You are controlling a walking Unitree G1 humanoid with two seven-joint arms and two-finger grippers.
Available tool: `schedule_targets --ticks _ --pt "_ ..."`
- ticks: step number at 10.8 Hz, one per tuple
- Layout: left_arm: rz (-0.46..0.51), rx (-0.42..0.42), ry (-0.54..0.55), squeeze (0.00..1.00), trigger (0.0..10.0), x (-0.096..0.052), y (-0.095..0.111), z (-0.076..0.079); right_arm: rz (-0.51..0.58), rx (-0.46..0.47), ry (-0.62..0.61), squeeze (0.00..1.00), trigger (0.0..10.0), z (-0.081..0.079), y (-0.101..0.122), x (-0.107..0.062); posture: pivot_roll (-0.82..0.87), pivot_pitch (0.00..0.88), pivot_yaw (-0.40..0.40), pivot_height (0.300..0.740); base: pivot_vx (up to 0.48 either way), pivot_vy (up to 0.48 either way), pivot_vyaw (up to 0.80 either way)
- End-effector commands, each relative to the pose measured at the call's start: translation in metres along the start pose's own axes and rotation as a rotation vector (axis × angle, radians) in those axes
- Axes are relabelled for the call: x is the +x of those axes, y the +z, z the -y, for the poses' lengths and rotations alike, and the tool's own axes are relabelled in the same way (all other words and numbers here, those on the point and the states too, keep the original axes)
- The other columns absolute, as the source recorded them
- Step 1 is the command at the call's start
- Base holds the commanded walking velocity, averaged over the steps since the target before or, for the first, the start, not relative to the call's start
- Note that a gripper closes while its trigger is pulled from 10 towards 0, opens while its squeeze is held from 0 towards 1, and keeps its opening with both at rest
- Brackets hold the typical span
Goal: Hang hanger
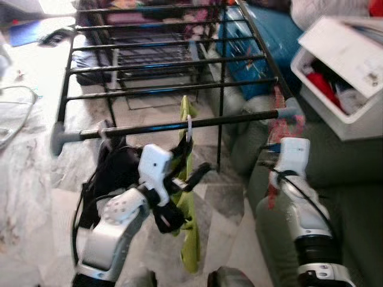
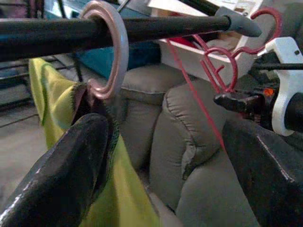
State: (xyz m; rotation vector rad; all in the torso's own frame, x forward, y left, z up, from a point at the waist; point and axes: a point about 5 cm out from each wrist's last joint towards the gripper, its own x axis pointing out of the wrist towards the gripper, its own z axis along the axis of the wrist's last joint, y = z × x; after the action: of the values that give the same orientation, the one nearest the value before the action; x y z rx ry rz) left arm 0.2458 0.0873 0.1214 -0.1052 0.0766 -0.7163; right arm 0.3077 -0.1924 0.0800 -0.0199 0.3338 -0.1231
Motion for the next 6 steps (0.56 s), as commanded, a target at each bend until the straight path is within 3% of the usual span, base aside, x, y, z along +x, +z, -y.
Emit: schedule_targets --ticks 1,6 --pt "-0.004 0.009 0.000 0.00 10.0 -0.001 0.000 0.000 -0.003 -0.003 0.032 0.00 10.0 -0.004 0.004 0.004 0.00 0.076 -0.024 0.740 0.000 0.000 0.00" --pt "-0.004 0.013 0.002 0.00 10.0 0.000 0.001 -0.001 0.013 -0.042 0.122 0.00 10.0 -0.015 0.011 0.008 0.00 0.074 -0.025 0.740 0.000 0.000 0.00"
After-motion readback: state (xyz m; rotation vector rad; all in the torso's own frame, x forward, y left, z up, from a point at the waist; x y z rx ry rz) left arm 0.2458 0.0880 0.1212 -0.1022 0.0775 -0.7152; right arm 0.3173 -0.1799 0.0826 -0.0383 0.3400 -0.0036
